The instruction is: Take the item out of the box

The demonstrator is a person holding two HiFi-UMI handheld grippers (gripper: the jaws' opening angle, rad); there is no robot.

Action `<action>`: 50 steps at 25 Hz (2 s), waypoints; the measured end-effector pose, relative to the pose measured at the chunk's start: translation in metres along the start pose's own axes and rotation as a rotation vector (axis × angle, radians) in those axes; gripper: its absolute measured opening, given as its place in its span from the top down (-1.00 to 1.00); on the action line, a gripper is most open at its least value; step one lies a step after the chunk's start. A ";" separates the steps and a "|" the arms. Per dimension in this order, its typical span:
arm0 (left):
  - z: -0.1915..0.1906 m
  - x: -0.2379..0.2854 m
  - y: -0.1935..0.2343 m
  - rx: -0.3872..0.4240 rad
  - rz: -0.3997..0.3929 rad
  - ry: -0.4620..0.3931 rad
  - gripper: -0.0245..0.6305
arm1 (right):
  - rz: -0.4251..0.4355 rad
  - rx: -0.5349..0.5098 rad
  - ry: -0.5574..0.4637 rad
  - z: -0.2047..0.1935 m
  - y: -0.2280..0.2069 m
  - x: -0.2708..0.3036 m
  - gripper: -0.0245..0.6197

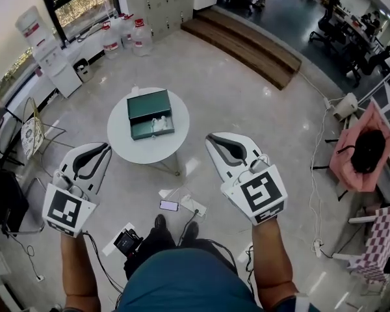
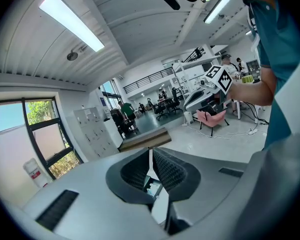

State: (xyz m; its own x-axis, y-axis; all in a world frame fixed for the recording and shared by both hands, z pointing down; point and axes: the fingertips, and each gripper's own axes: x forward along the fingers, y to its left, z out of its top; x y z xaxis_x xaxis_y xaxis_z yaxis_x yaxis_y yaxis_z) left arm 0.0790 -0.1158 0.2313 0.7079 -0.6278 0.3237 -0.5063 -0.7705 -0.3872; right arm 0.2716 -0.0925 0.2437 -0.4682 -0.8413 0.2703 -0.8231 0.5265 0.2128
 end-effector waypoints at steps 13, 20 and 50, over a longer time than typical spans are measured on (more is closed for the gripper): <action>0.006 0.085 0.054 0.007 -0.124 -0.083 0.81 | -0.100 -0.017 0.057 0.005 -0.048 0.044 0.80; -0.006 0.135 0.110 0.004 -0.196 -0.134 0.81 | -0.141 0.029 0.109 0.011 -0.062 0.105 0.80; -0.207 0.244 0.239 -0.146 -0.194 0.041 0.81 | 0.084 0.133 0.242 -0.113 -0.100 0.400 0.80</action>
State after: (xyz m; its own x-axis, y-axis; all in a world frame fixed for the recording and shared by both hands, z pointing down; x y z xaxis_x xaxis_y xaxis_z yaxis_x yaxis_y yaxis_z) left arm 0.0290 -0.4757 0.3967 0.7798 -0.4680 0.4157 -0.4308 -0.8831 -0.1862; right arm 0.2030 -0.4678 0.4363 -0.4590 -0.7333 0.5016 -0.8274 0.5584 0.0593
